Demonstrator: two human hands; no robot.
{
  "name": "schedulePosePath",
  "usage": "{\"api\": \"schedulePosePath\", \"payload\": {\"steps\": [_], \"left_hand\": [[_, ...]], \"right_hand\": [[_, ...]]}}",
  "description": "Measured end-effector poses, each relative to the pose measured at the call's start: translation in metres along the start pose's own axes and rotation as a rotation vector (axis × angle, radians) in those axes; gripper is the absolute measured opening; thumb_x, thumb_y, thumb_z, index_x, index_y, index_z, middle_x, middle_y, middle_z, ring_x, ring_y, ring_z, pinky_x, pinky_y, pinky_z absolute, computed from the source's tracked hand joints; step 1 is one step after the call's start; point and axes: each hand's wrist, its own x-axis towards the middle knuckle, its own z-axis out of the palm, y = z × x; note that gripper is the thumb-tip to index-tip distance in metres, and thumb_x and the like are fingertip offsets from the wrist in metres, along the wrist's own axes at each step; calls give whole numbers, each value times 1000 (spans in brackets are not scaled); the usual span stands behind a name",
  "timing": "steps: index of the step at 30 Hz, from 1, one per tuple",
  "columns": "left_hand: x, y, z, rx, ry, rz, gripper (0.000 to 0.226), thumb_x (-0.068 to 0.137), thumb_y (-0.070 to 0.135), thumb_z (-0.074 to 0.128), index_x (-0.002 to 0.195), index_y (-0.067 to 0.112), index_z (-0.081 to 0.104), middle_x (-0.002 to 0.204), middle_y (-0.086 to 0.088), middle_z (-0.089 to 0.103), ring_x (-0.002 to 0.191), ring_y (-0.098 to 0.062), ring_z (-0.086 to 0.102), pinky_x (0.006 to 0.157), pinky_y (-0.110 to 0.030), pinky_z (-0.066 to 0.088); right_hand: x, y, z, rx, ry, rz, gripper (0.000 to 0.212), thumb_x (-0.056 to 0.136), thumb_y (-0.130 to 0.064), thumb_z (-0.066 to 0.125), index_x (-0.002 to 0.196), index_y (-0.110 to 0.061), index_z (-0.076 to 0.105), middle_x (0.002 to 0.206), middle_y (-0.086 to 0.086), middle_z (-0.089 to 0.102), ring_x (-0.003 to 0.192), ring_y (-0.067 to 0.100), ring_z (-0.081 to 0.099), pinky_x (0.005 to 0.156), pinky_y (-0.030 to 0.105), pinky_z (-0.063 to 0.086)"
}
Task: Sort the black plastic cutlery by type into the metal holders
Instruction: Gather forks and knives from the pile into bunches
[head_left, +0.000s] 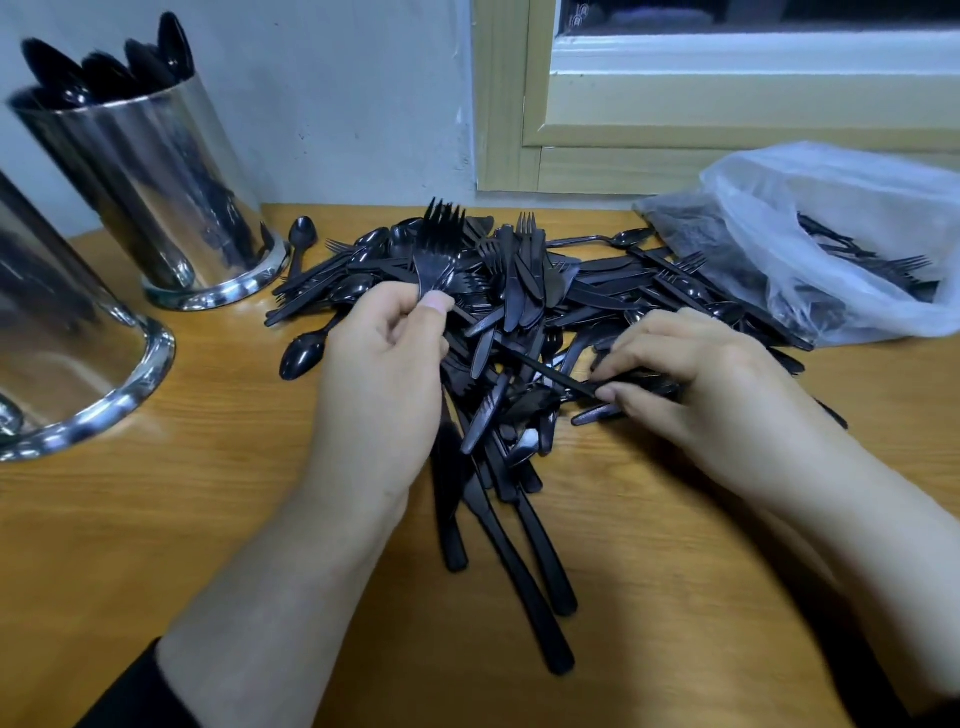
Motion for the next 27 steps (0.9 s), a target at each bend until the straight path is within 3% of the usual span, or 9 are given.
{"api": "schedulePosePath", "payload": {"steps": [3, 9, 12, 16, 19, 21, 24, 27], "left_hand": [[-1, 1, 0, -57, -7, -41, 23, 106, 29, 52, 96, 24, 71, 64, 7, 47, 53, -12, 36, 48, -28, 31], [-6, 7, 2, -265, -96, -173, 30, 103, 35, 58, 79, 16, 56, 58, 9, 41, 49, -9, 30, 42, -20, 24], [-13, 9, 6, -287, -187, -168, 27, 99, 37, 63, 83, 17, 71, 58, 8, 36, 49, -8, 29, 44, -21, 27], [-21, 11, 13, -314, -269, -126, 17, 96, 32, 68, 89, 22, 79, 59, 4, 34, 51, -10, 29, 47, -23, 28], [-21, 9, 13, -282, -239, -135, 23, 100, 31, 63, 87, 18, 76, 60, 2, 41, 51, -10, 31, 46, -23, 28], [-17, 11, 9, -280, -214, -135, 27, 104, 30, 58, 85, 15, 71, 63, 1, 52, 50, -8, 33, 45, -20, 28], [-11, 14, -4, -240, -165, -142, 28, 106, 32, 54, 89, 15, 68, 60, 2, 54, 50, -7, 40, 47, -19, 33], [-9, 7, -20, -232, -107, -139, 28, 107, 36, 53, 95, 17, 70, 58, 5, 44, 55, -10, 40, 53, -27, 36]], "right_hand": [[-1, -6, -4, 131, 84, 25, 8, 90, -24, 70, 94, -20, 75, 96, -12, 66, 96, 13, 62, 84, 27, 47], [-2, -30, -2, 399, 272, 155, 6, 88, -21, 72, 83, -22, 72, 81, -4, 66, 73, 15, 61, 67, 27, 46], [-2, -47, 2, 502, 262, 262, 4, 85, -22, 75, 83, -24, 76, 75, -7, 71, 60, 8, 61, 59, 17, 46], [-2, -67, 16, 564, 192, 277, 2, 84, -23, 76, 84, -24, 78, 71, 1, 73, 64, 20, 66, 64, 27, 51], [-1, -63, 21, 449, 195, 214, 6, 91, -23, 72, 88, -25, 78, 75, -5, 72, 70, 9, 66, 69, 18, 48], [2, -52, 21, 213, 182, 129, 10, 93, -20, 70, 102, -23, 76, 92, -10, 70, 86, 8, 63, 81, 19, 46], [1, -36, 25, -70, 2, 50, 33, 90, -20, 69, 122, -22, 71, 113, -10, 62, 104, 16, 55, 94, 39, 47], [-2, -36, 32, -173, -78, 36, 36, 88, -26, 61, 123, -23, 71, 111, -8, 62, 100, 21, 54, 84, 50, 50]]}}
